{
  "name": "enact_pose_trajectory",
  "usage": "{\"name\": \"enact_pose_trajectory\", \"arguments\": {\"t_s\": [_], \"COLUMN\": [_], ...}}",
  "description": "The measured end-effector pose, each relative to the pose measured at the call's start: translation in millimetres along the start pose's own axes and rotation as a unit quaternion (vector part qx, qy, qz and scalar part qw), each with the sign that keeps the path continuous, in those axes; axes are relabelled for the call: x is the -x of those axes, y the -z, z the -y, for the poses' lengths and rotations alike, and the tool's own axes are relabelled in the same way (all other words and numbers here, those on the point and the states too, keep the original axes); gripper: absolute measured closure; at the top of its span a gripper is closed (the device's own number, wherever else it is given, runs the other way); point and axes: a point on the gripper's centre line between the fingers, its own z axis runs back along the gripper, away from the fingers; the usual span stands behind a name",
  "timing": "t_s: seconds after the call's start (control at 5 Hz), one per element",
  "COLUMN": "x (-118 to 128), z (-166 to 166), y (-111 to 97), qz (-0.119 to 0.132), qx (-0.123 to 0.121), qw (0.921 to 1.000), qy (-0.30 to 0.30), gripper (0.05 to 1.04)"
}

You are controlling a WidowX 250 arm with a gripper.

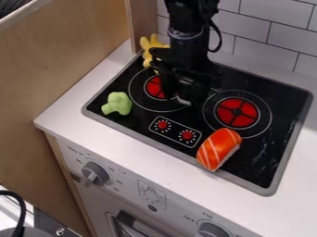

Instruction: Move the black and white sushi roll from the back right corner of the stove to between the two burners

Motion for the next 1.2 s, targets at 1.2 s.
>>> {"name": "enact_pose_trajectory", "arguments": {"t_s": [1.2], "x": [-6.9], "z": [-1.6], "y": [-70.3], "qz": [-0.01], "qx": [0.046], "qw": [0.9989], "qy": [-0.005], "gripper": [0.087]}}
